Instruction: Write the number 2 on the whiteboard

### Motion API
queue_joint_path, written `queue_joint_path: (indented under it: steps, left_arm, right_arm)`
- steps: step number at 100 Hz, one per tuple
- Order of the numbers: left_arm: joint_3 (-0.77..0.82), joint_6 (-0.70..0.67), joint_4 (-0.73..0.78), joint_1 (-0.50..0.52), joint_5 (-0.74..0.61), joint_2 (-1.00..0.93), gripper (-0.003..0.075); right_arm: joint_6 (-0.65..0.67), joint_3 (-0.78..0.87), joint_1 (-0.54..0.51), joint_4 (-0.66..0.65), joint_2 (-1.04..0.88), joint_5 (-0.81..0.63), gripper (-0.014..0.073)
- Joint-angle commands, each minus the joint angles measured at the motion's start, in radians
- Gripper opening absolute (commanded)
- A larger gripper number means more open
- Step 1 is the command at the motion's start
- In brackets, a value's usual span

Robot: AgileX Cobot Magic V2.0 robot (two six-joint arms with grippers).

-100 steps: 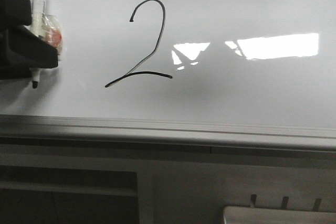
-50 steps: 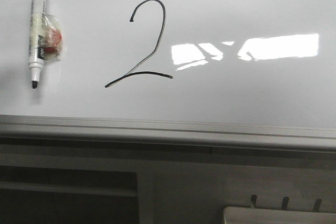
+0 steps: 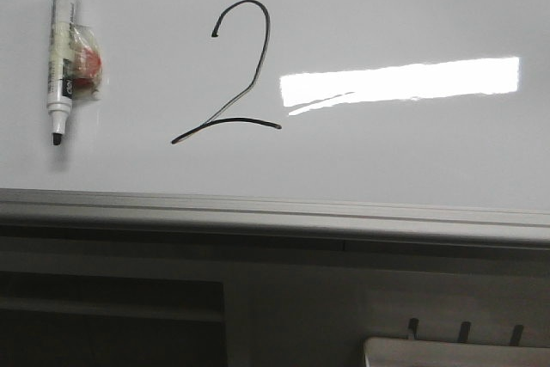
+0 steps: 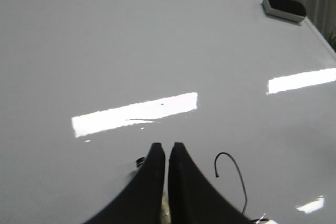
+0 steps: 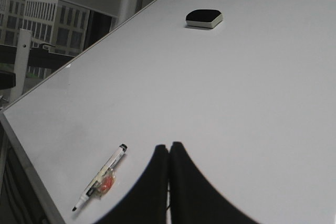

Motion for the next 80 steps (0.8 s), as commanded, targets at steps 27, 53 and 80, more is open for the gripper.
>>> queue_joint_path:
  steps: [27, 53, 80]
  left_arm:
    - [-0.025, -0.004, 0.052, -0.002, 0.019, -0.129, -0.0020]
    - [-0.015, -0.004, 0.020, -0.002, 0.032, -0.129, -0.0020]
    - [-0.012, -0.004, 0.020, -0.002, 0.032, -0.129, -0.0020]
  right_arm:
    - [0.001, 0.268, -0.002, 0.121, -0.226, 0.033, -0.0067]
    - [0.001, 0.282, -0.002, 0.144, -0.224, 0.048, -0.0067]
    - [0.001, 0.282, -0.002, 0.144, -0.224, 0.046, -0.0067]
